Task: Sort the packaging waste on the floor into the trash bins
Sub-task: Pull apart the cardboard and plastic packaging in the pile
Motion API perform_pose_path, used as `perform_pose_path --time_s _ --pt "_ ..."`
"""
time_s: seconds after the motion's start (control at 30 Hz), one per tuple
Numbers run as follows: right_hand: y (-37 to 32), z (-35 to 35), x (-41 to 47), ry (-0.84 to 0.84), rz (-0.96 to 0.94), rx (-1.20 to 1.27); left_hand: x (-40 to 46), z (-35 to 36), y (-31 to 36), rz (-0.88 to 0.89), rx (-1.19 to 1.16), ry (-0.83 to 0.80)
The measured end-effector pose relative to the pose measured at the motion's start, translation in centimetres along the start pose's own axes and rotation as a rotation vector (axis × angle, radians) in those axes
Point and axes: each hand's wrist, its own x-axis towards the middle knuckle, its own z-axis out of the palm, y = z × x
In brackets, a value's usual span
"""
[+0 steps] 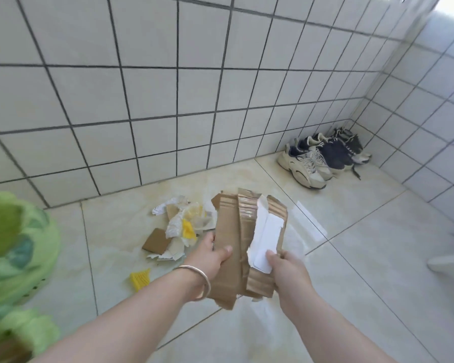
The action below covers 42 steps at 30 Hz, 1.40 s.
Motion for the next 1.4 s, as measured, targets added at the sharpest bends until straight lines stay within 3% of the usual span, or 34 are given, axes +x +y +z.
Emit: perform_pose_path --time_s 0.3,0.53,0.7,1.03,1.2,1.4 --pt "-0.2 9.3 -15.0 -0.171 -0.256 -0.186 -14.6 -10.4 -0.2 0.143 -0.074 0.223" --pt "1.1 15.5 -23.7 -0.350 -0.206 -0.162 -24.6 -18.5 -1.7 0.129 -0.102 0.463" --pt "2.3 20.7 -27.4 -0.406 -0.307 -0.222 -28.4 -24.5 -4.2 0.113 -0.119 0.613" --pt "8.7 29.6 -27.6 -0.306 -0.373 -0.601 -28.5 -32.3 -12.2 -0.077 -0.078 0.969" --pt "11.3 32.6 -25.0 -0.291 -0.388 -0.718 -23.3 -32.5 -13.6 -0.109 -0.038 0.899" --pt "14.3 35.3 -21.9 -0.363 -0.250 -0.771 -17.8 -30.7 -15.7 -0.223 0.010 0.827"
